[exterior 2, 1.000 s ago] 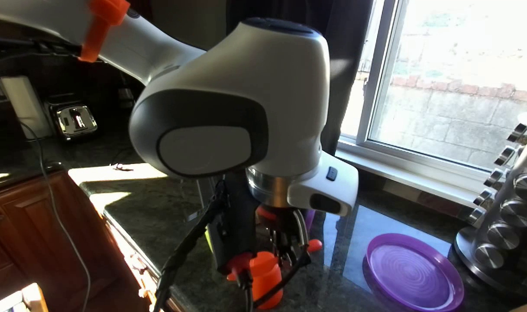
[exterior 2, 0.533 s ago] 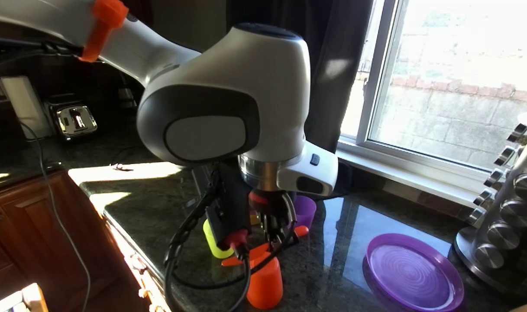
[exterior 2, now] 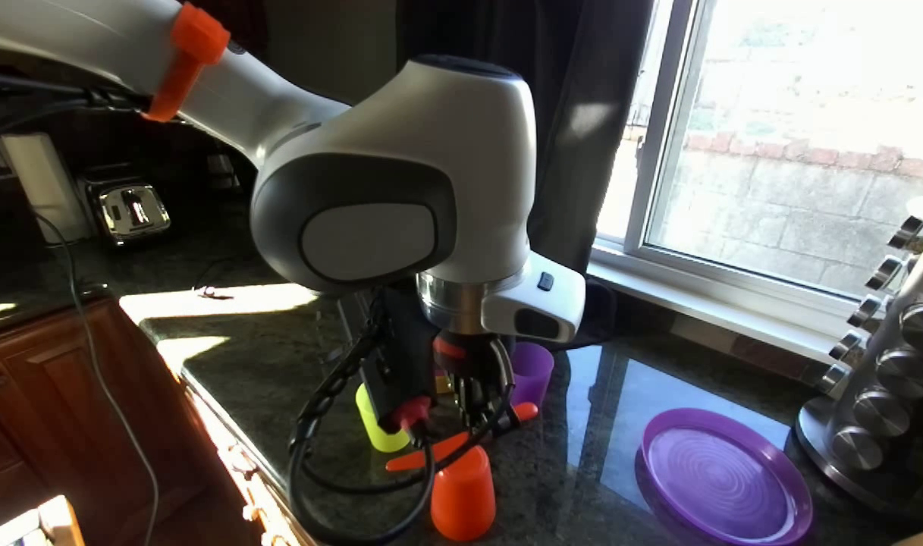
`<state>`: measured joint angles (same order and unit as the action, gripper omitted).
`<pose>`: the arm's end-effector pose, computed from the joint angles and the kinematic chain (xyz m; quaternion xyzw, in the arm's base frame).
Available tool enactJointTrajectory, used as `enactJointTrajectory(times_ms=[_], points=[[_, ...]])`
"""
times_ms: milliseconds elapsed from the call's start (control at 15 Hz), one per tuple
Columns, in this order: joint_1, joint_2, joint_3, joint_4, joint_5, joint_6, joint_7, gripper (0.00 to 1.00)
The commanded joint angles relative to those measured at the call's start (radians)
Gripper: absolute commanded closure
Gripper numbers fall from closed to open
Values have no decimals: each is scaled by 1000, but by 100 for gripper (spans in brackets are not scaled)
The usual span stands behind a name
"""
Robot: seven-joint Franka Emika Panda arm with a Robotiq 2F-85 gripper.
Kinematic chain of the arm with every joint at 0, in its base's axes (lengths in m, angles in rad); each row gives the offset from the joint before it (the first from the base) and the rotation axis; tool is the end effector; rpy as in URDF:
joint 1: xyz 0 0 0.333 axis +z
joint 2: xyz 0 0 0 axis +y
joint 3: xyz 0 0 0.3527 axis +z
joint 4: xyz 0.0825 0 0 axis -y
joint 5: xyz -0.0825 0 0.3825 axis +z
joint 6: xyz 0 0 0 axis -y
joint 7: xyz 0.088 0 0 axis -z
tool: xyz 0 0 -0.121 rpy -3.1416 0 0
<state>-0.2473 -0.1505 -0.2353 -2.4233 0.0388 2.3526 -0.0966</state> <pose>0.4178 -0.2189 0.3946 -0.9778 0.2038 -0.0451 0.0197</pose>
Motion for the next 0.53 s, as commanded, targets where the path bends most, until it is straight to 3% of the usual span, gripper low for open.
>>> enactJointTrajectory(times_ms=[0, 467], points=[[1, 10, 1, -9, -28, 13, 39, 96], [5, 36, -2, 1, -11, 12, 33, 96]])
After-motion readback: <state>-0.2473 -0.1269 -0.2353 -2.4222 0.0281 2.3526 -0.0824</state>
